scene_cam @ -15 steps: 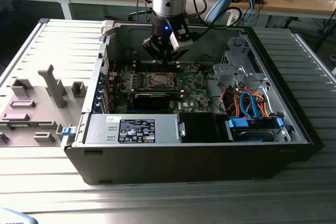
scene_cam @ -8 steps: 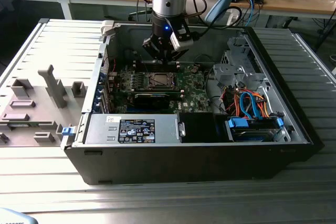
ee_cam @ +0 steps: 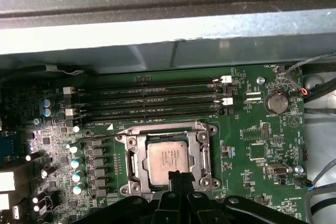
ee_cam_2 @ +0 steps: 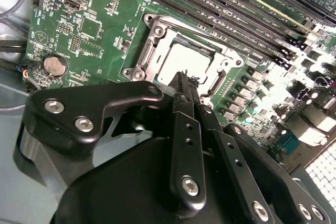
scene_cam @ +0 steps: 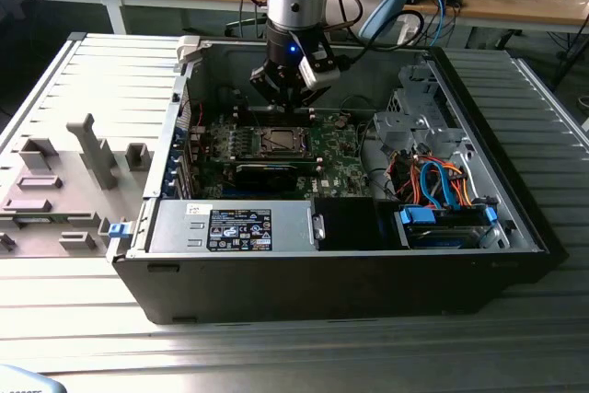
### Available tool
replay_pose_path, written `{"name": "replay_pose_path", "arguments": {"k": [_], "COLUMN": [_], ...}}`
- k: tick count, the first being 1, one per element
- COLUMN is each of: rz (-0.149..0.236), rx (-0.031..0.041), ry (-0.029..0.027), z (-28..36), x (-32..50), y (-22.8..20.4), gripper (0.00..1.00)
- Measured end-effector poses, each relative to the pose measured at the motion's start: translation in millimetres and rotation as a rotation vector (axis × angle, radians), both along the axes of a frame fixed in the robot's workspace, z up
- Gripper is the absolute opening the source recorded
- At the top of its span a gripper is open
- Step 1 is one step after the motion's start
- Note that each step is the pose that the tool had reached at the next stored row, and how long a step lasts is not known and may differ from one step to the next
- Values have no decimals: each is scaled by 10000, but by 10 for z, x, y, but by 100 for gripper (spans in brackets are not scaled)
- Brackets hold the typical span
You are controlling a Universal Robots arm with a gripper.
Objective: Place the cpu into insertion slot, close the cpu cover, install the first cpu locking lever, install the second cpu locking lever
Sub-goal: 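Install the first cpu locking lever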
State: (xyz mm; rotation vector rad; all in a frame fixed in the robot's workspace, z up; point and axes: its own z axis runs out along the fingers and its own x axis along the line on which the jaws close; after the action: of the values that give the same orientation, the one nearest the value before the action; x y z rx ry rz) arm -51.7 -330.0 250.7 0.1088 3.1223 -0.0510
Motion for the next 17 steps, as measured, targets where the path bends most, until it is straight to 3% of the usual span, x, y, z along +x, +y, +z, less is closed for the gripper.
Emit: {"name": "replay_pose_path", "arguments": {"k": [17], "rz": [317], "rx": [0], "ry": [0], "z": [0], "x": [0], "y": [0], "gripper": [11]}}
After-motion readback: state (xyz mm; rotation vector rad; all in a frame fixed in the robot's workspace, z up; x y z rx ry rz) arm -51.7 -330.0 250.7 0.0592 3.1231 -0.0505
